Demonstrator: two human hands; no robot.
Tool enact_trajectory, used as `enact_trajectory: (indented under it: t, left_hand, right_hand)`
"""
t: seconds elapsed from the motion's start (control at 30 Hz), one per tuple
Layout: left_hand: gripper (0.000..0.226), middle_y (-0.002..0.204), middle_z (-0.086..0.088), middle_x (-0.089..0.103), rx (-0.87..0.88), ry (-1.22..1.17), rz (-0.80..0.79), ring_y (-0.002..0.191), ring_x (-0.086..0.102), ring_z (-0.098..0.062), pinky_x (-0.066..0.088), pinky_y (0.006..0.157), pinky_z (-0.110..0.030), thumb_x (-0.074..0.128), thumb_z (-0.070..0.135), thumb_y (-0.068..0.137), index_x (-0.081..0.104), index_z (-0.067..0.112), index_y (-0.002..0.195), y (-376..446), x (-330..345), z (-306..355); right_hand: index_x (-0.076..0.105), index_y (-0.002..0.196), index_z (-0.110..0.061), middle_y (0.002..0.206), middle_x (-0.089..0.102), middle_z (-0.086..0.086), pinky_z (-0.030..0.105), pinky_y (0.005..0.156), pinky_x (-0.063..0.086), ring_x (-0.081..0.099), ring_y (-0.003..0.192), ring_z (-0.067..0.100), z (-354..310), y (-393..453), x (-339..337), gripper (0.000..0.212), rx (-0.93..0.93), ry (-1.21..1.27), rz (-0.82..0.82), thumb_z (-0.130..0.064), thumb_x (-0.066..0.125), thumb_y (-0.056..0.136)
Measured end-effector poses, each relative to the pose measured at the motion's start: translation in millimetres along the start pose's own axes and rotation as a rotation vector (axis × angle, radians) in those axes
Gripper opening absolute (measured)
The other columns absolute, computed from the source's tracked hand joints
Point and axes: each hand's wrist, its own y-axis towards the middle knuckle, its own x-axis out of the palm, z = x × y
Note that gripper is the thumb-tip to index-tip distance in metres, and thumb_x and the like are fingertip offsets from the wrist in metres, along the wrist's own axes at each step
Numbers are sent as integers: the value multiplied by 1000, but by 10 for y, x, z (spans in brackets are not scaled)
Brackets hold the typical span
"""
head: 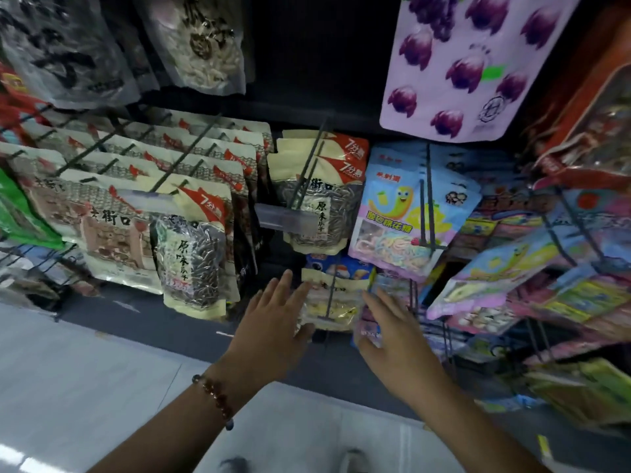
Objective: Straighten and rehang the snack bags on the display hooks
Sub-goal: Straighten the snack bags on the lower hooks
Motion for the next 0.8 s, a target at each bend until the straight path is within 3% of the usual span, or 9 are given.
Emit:
enact_trajectory:
  t: [0.1,0.27,0.43,0.8]
  left_hand:
    - [67,164,-1,-10,102,-2,-34,151,-4,-23,7,121,-40,40,45,100,2,36,155,60,-13,-174]
    - [68,164,-4,-10,257,37,-100,151,-5,-27,6,122,-44,38,48,100,2,32,156,12,-52,-674]
    - [69,164,-6,-9,335,33,-118,150,-8,-28,1,122,-45,36,54,99,2,34,155,-143,-22,-1126]
    - [69,164,-8,-3,342,137,-125,150,-4,-30,2,120,-45,34,56,99,5,30,156,-260,182,-1182]
  right_hand:
    - [30,151,-27,158,23,-8,42,119,21,12,150,23,-116,-53,265,65,89,31,87,-39,54,91]
    - [7,156,-32,163,-3,-12,37,121,9,-7,150,17,-517,-174,769,76,299,0,116,-40,54,97]
    - [-2,155,-32,156,-17,-16,41,122,6,-14,149,18,-870,-265,1044,80,395,-56,129,-40,53,97]
    - [0,156,-24,164,-9,-1,38,120,1,-12,150,21,-913,-564,1224,77,466,-103,120,-36,50,98]
